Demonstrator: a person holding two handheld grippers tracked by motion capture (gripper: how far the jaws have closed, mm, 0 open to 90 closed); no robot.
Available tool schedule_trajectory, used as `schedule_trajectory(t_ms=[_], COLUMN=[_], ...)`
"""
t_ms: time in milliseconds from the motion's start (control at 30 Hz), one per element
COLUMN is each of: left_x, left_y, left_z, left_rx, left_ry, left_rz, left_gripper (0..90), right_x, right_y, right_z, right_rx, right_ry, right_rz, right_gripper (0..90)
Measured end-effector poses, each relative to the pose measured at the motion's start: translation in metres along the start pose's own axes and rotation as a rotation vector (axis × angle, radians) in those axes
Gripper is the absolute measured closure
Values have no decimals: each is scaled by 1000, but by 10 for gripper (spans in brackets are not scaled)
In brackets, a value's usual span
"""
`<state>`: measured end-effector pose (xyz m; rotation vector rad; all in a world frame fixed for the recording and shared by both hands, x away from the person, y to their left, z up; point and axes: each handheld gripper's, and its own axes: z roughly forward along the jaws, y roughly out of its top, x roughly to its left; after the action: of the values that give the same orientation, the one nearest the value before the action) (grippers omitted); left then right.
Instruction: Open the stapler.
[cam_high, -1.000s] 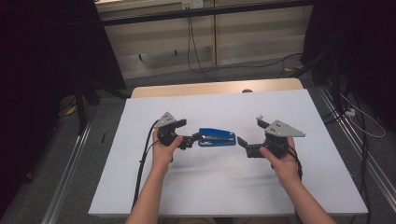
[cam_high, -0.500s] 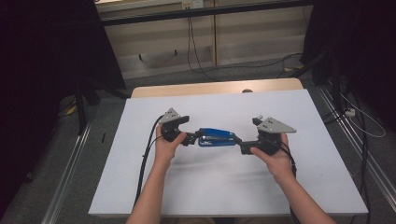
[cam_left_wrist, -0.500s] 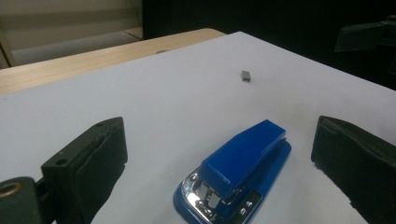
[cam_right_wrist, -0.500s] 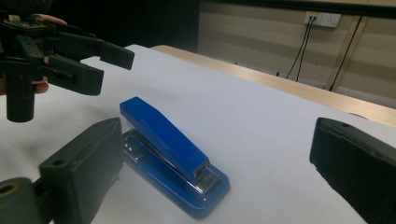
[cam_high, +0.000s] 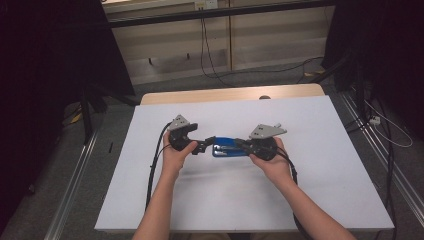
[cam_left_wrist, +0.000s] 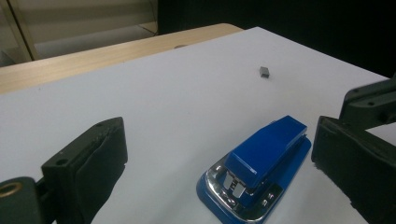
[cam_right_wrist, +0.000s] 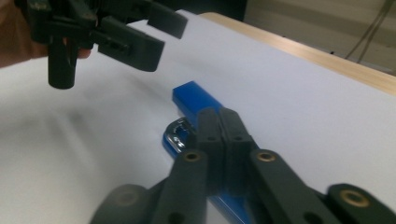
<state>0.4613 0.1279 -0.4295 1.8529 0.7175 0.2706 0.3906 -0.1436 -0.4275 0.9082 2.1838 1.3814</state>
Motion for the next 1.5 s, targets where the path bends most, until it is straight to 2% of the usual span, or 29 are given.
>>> schedule_trajectory(t_ms=[67, 167, 233, 300, 367, 433, 567, 667, 767, 800, 900, 933, 1033, 1133, 1200, 1233, 1267, 1333, 1500], left_x=[1, 2, 1, 0, -2, -3, -2, 1, 2, 2, 3, 2, 1, -2, -3, -4, -4, -3, -2], left_y=[-1, -3, -4, -4, -3, -3, -4, -5, -6, -6, -8, -8, -9, -10, -11, -12, -14, -16, -18], left_z=[0, 1, 2, 2, 1, 1, 2, 2, 2, 2, 3, 3, 4, 5, 5, 6, 7, 10, 15], left_rx=[13, 35, 36, 39, 33, 47, 60, 71, 89, 97, 115, 124, 150, 178, 222, 237, 245, 264, 264], left_ry=[-4, 3, -13, -30, -31, -40, -32, -31, -20, -18, -15, -28, -52, -89, -86, -101, -100, -96, -107], left_rz=[-11, -7, -22, -19, -31, -19, -8, -17, -6, -15, -15, -13, 36, 59, 74, 78, 77, 80, 87], left_gripper=[34, 34, 35, 37, 42, 42, 44, 51, 70, 80, 165, 209, 369, 502, 586, 630, 675, 744, 839], right_x=[2, 5, 8, 10, 11, 11, 10, 12, 11, 11, 12, 12, 12, 12, 12, 12, 12, 12, 12], right_y=[1, -1, -3, -5, -6, -8, -12, -16, -17, -17, -17, -17, -18, -19, -19, -19, -20, -20, -20], right_z=[7, 18, 24, 29, 34, 38, 47, 50, 50, 51, 51, 51, 51, 50, 49, 48, 48, 47, 47], right_rx=[4, 28, 54, 71, 81, 95, 125, 138, 134, 134, 131, 128, 122, 124, 125, 126, 126, 128, 130], right_ry=[16, 25, 31, 33, 30, 27, 20, 11, 24, 24, 16, 15, 16, 15, 18, 19, 21, 21, 28], right_rz=[-12, -28, -43, -63, -60, -66, -82, -105, -81, -85, -92, -93, -77, -70, -59, -56, -57, -53, -47], right_gripper=[900, 900, 900, 900, 900, 900, 900, 900, 900, 900, 900, 900, 900, 900, 900, 900, 900, 900, 900])
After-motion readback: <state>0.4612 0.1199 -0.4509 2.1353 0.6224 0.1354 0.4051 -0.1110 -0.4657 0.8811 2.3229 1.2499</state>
